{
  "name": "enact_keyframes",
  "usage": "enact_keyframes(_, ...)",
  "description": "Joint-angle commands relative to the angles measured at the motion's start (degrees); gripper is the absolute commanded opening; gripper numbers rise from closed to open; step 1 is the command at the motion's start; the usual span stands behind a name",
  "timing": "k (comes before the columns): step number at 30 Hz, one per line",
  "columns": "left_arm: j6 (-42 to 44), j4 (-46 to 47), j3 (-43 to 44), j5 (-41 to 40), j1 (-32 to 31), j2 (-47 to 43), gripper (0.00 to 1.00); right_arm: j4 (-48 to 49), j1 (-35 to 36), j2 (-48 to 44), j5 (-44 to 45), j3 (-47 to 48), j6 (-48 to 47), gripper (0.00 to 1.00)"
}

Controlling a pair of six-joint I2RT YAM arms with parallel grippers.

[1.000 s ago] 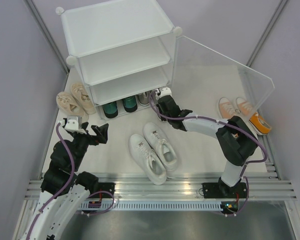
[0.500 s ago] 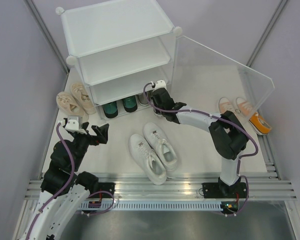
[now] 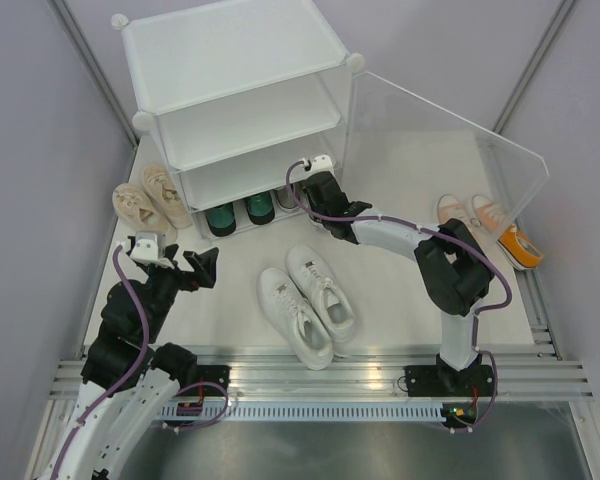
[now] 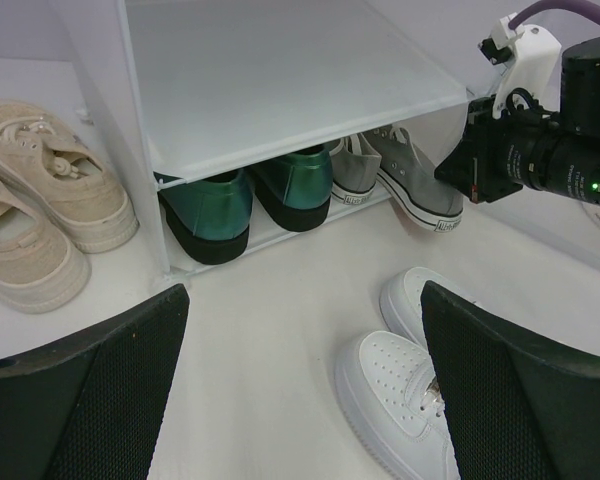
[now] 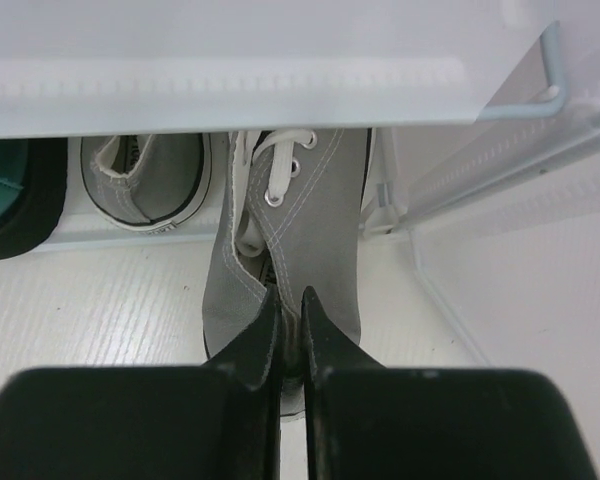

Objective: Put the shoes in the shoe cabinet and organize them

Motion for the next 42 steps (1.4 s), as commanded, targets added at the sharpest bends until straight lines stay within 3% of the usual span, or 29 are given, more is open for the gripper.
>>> enact_keyframes(1, 1.9, 2.0, 0.0, 0.5, -0.2, 0.5, 1.0, 8.9, -2.6, 2.0, 6.6, 3.0, -5.7, 0.01)
enact_keyframes(16, 2.1, 2.0, 0.1, 0.0, -0.2, 1.2, 1.0, 16.0, -3.6, 5.1, 6.1, 3.6, -7.5, 0.01)
enact_keyframes(22, 2.3, 2.0, 0.0, -0.2, -0.2, 1.2, 1.0, 22.0, -3.5, -1.3, 2.9, -3.8, -8.2, 0.01)
enact_keyframes(26, 2.2, 1.9, 0.1, -0.1, -0.2, 1.0, 1.0, 17.6, -3.5, -4.1, 2.4, -5.9, -6.4, 0.01)
enact_keyframes(30, 2.2, 2.0, 0.0, -0.1, -0.2, 0.9, 1.0, 15.6, -3.5, -3.6, 1.1, -9.7, -1.5, 0.23)
enact_keyframes(32, 2.2, 1.9, 0.1, 0.0, -0.2, 1.0, 1.0, 15.1, -3.6, -3.1, -1.8, -10.5, 0.7, 0.43)
enact_keyframes(35, 2.1, 2.0, 0.1, 0.3, -0.2, 1.1, 1.0, 14.7, -3.6, -3.5, -4.2, -11.5, 3.0, 0.59)
enact_keyframes(42, 2.1, 1.9, 0.1, 0.4, -0.2, 0.8, 1.0, 13.5, -3.6, -6.1, -6.6, -12.3, 4.8, 0.78)
